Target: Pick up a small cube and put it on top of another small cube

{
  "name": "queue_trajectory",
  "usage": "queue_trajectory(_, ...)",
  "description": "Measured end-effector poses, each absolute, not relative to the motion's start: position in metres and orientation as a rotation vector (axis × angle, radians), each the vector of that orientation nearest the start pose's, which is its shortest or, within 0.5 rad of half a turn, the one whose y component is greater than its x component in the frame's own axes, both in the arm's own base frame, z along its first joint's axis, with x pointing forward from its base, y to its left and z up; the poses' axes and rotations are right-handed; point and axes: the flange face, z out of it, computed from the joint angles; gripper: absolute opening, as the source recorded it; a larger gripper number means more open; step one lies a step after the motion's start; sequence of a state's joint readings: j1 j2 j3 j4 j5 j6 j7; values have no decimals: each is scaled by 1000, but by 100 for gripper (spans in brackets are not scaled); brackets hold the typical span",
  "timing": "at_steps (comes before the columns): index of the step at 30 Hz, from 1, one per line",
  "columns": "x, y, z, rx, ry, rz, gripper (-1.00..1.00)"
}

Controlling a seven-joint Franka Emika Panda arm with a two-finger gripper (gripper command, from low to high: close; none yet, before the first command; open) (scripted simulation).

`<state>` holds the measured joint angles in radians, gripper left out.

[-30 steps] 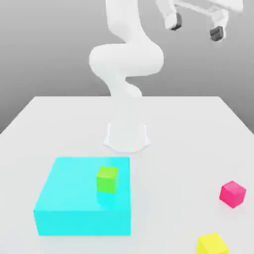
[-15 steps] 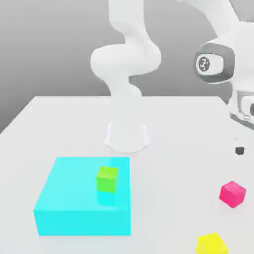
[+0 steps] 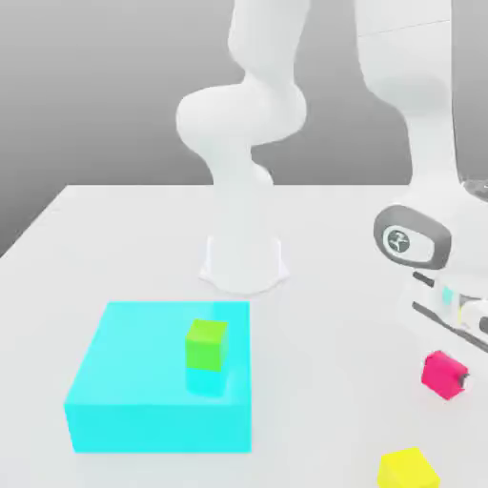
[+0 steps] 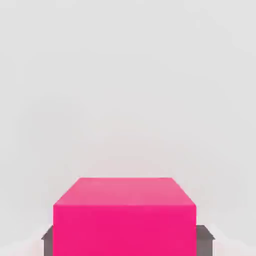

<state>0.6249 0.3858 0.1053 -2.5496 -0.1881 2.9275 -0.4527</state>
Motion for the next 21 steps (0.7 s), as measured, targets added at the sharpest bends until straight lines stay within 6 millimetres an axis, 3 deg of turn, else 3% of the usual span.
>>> queue_trajectory(2,318,307,131,-2443,-1975,3,-100)
queue_trajectory(8,322,305,189,-2470,-1943,3,-100)
queue_trajectory(14,388,277,208,-2815,-1400,5,-100)
queue_trajectory(21,464,225,230,-3076,-646,5,-100)
